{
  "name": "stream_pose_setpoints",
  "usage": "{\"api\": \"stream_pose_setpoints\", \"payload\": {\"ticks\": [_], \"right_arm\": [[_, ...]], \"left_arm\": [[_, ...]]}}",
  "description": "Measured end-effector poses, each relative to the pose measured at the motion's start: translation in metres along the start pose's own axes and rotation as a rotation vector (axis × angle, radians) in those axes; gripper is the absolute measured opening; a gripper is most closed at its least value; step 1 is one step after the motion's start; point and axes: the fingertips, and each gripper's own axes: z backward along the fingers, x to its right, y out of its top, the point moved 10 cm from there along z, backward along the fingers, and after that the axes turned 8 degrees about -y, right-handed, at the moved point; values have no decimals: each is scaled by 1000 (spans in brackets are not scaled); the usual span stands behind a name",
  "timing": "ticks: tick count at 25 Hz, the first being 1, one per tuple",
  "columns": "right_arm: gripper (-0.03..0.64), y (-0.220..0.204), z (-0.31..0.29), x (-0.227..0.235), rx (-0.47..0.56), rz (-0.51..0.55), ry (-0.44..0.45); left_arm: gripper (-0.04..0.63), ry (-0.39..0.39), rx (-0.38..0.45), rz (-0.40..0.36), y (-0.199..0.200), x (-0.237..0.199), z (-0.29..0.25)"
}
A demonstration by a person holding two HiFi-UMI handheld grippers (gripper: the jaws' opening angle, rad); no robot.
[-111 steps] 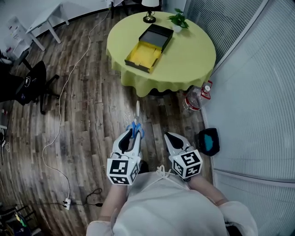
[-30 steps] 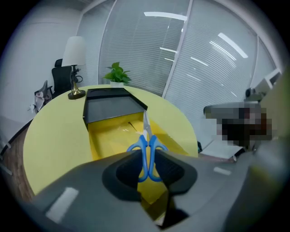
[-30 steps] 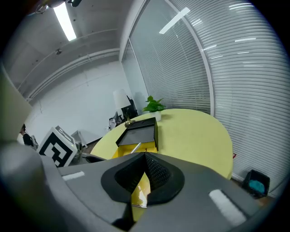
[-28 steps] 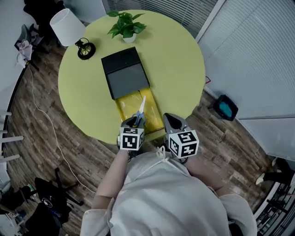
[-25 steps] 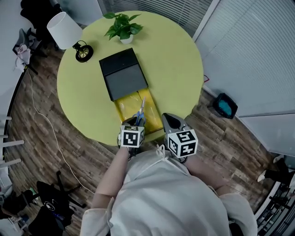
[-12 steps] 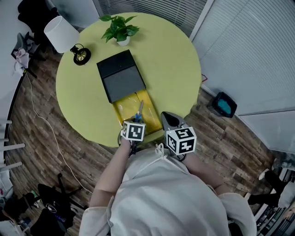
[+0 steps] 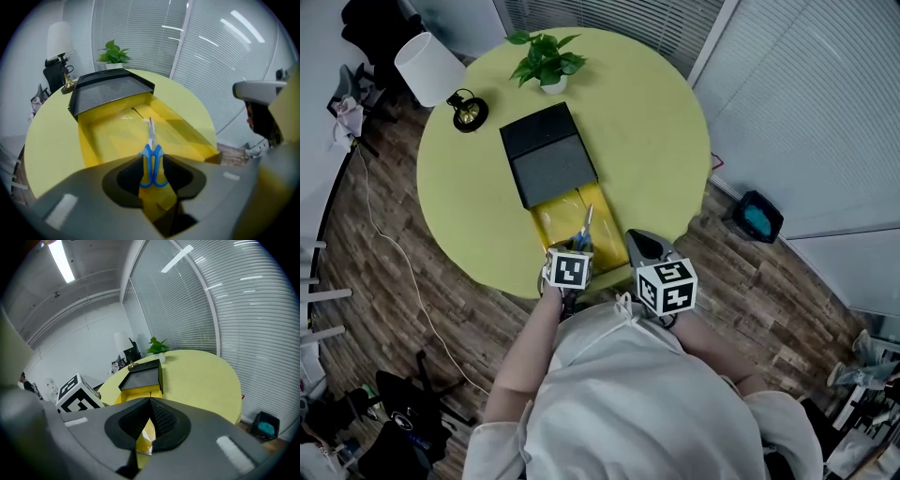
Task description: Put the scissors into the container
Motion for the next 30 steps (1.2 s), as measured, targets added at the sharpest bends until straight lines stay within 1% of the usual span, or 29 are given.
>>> {"api": "stream_pose_setpoints", "payload": {"ticks": [2, 3, 7, 10, 13, 15, 18, 21, 22, 24, 30], "right_arm": [[0, 0, -1, -1, 0, 6, 6], [-1, 1, -1, -2, 0, 9, 9], [0, 3, -3, -9, 3, 27, 29], [-1, 6, -2, -19, 29, 52, 55], [-1, 15, 1, -30, 89, 95, 84], [-2, 23, 5, -39, 146, 133, 95], [-2, 36, 15, -52, 250, 194, 98], [-2, 46, 25, -61, 338, 235, 102], [-2, 48, 26, -62, 353, 239, 103], [-2, 50, 28, -63, 359, 241, 100], [-2, 49, 30, -60, 334, 220, 87]], "left_arm": [[127, 7, 39, 22, -1, -3, 7], [112, 18, 65, 27, -2, -4, 13], [8, 72, 212, 36, 0, -3, 47], [7, 67, 341, 46, 2, -2, 76], [6, 52, 502, 45, 9, 0, 109], [6, 49, 622, 21, 14, 2, 134], [6, 69, 797, -40, 20, 7, 170], [6, 82, 939, -95, 20, 13, 198], [6, 83, 969, -110, 19, 15, 203], [6, 84, 998, -129, 18, 16, 206], [6, 77, 994, -124, 14, 16, 206]]}}
